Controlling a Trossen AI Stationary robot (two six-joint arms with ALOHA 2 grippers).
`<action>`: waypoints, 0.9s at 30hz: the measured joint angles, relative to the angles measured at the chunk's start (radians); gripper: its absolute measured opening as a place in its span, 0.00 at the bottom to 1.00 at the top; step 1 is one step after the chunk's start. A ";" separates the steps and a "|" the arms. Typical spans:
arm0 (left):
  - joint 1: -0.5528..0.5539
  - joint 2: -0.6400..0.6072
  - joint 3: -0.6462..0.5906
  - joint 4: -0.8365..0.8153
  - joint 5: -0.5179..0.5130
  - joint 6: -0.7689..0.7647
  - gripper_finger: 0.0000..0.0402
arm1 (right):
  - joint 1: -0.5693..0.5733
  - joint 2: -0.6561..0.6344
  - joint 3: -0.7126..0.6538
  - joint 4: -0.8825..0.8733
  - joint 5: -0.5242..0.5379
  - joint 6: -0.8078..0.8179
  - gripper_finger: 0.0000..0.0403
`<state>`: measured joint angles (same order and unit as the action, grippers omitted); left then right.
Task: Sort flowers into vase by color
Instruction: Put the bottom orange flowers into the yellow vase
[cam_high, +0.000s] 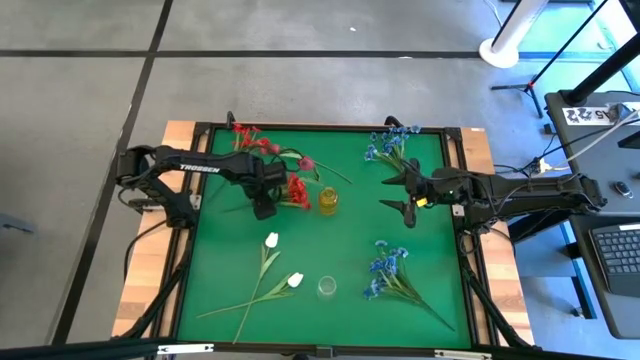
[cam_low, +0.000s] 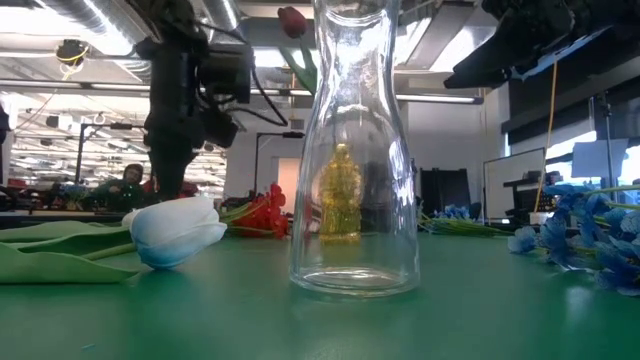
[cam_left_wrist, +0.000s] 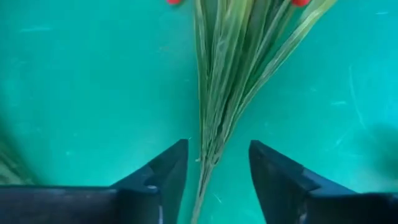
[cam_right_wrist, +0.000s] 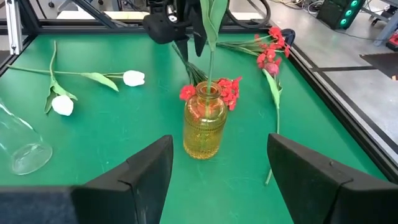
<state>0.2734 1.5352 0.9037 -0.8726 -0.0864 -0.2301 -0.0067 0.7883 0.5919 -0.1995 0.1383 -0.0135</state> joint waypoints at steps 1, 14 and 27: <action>0.003 0.000 -0.014 0.016 0.001 0.001 0.44 | 0.000 0.000 0.000 -0.008 0.000 0.000 0.64; 0.028 -0.005 -0.175 0.238 0.029 -0.045 0.51 | 0.000 0.000 0.000 -0.026 0.000 0.000 0.64; 0.039 -0.003 -0.189 0.263 -0.038 -0.096 0.05 | 0.000 0.000 0.000 -0.024 0.000 0.000 0.64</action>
<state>0.3125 1.5318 0.7149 -0.6092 -0.1248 -0.3262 -0.0067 0.7883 0.5919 -0.2237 0.1379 -0.0132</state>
